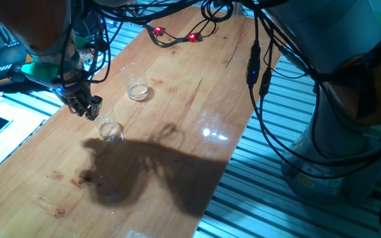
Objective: Transfer liquid using a dropper
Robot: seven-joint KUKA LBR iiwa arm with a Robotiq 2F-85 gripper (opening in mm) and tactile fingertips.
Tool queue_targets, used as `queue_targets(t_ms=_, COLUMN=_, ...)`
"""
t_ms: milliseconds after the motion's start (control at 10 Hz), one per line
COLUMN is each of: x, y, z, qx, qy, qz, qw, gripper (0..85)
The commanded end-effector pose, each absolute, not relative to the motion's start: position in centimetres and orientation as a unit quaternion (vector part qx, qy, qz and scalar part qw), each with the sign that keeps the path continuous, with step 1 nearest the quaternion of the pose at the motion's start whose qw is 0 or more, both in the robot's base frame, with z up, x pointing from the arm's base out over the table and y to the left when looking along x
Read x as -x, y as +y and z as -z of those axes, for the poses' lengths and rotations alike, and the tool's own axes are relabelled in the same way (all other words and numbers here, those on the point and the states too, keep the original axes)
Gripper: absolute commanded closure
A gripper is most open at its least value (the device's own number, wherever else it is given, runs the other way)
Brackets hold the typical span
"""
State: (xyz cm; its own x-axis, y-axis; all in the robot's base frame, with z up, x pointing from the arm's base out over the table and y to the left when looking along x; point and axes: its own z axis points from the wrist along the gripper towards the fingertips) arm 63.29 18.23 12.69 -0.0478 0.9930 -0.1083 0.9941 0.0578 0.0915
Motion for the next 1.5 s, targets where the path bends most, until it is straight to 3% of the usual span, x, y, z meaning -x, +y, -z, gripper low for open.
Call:
queue_targets(t_ms=0, x=-63.3, y=18.2, z=-12.7, qx=-0.686, qy=0.724, qz=0.004, qw=0.071, gripper=56.0)
queue_targets(t_ms=300, x=-63.2, y=18.3, z=-12.7, qx=-0.682, qy=0.728, qz=0.003, qw=0.069, gripper=69.3)
queue_targets(t_ms=1000, x=-62.8, y=18.2, z=-14.5, qx=-0.677, qy=0.733, qz=0.014, qw=0.066, gripper=71.3)
queue_targets(t_ms=1200, x=-62.7, y=18.3, z=-14.3, qx=-0.673, qy=0.736, qz=0.013, qw=0.065, gripper=81.7)
queue_targets(t_ms=1400, x=-62.6, y=18.5, z=-14.3, qx=-0.669, qy=0.740, qz=0.015, qw=0.067, gripper=82.0)
